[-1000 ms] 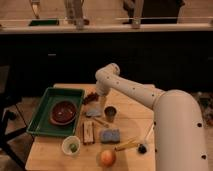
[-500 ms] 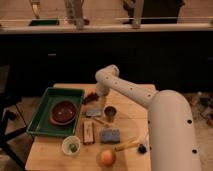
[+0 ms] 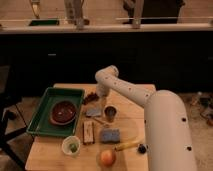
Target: Place grapes in metal cup
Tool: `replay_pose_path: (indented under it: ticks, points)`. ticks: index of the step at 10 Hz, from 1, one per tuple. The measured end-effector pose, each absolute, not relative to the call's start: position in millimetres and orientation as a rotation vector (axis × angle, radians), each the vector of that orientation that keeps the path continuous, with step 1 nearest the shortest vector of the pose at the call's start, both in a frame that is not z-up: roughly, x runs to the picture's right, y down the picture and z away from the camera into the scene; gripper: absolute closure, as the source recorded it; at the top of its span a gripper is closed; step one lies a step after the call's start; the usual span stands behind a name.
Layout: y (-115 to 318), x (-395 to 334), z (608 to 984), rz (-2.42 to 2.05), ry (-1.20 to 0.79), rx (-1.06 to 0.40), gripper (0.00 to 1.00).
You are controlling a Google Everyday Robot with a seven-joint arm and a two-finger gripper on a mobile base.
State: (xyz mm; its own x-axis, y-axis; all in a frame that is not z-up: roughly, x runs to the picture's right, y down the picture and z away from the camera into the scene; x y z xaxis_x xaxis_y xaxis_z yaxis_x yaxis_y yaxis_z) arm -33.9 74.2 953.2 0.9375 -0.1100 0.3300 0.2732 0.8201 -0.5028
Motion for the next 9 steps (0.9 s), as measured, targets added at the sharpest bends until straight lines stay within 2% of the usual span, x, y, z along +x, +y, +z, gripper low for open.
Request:
replay_pose_path:
  ticks: [3,6,9]
  points:
    - [74,-38,951,-0.220,-0.303,-0.565,0.20]
    - [55,-54,925,-0.252,-0.326,-0.508,0.20]
    - [44,-70,916,-0.258,-0.355,-0.459,0.20]
